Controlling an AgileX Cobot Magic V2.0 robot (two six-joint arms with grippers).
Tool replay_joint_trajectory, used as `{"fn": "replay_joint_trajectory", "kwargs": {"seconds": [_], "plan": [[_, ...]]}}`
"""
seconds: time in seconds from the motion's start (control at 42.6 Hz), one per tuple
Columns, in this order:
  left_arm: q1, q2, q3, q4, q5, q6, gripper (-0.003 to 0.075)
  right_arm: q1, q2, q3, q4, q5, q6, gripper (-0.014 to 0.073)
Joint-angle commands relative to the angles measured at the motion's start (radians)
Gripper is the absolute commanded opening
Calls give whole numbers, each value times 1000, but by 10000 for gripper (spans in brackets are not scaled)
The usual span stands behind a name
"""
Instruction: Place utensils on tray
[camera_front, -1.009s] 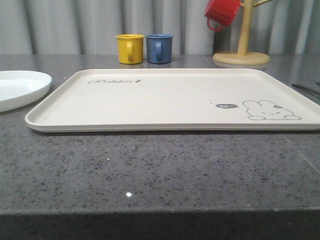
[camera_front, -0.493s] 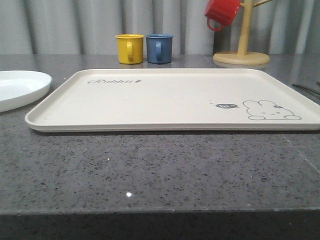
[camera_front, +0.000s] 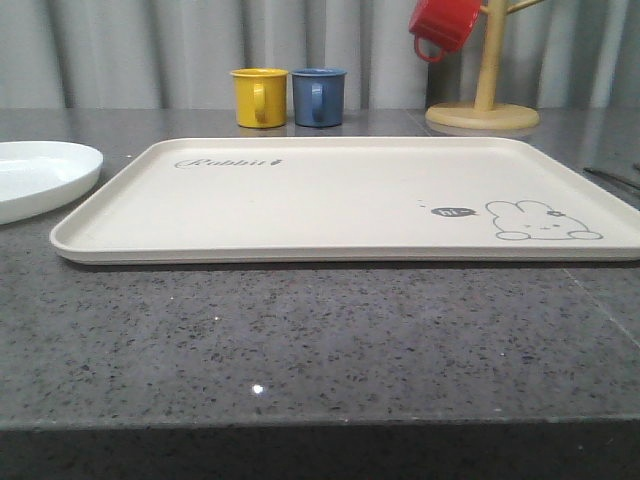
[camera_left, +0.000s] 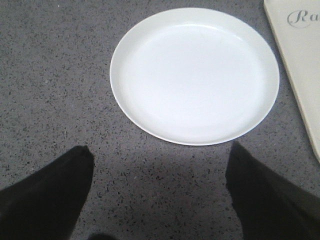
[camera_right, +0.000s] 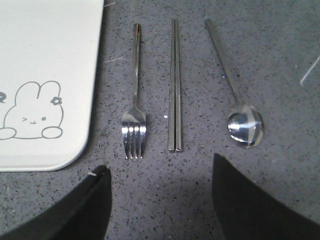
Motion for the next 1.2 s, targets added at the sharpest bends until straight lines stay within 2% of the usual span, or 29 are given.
{"fn": "replay_joint_trajectory", "kwargs": {"seconds": [0.0, 0.188, 0.422, 0.54, 0.915, 0.962, 1.032, 1.173], "plan": [[-4, 82, -76, 16, -8, -11, 547, -5, 6, -25, -18, -64, -7, 469], [94, 255, -163, -29, 3, 14, 547, -5, 6, -25, -18, -64, -7, 469], [271, 446, -220, -500, 5, 387, 547, -5, 6, -25, -18, -64, -7, 469], [307, 521, -240, -632, -2, 465, 547, -5, 6, -25, -18, -64, -7, 469], [306, 659, -267, -636, -86, 472, 541, -5, 6, -25, -18, -64, -7, 469], [306, 664, -267, -636, -86, 472, 519, -5, 6, -25, -18, -64, -7, 469], [306, 666, -267, -636, -86, 472, 436, -5, 6, -25, -18, -64, -7, 469], [306, 666, -267, -639, -86, 472, 190, -5, 6, -25, -18, -64, -7, 469]]}}
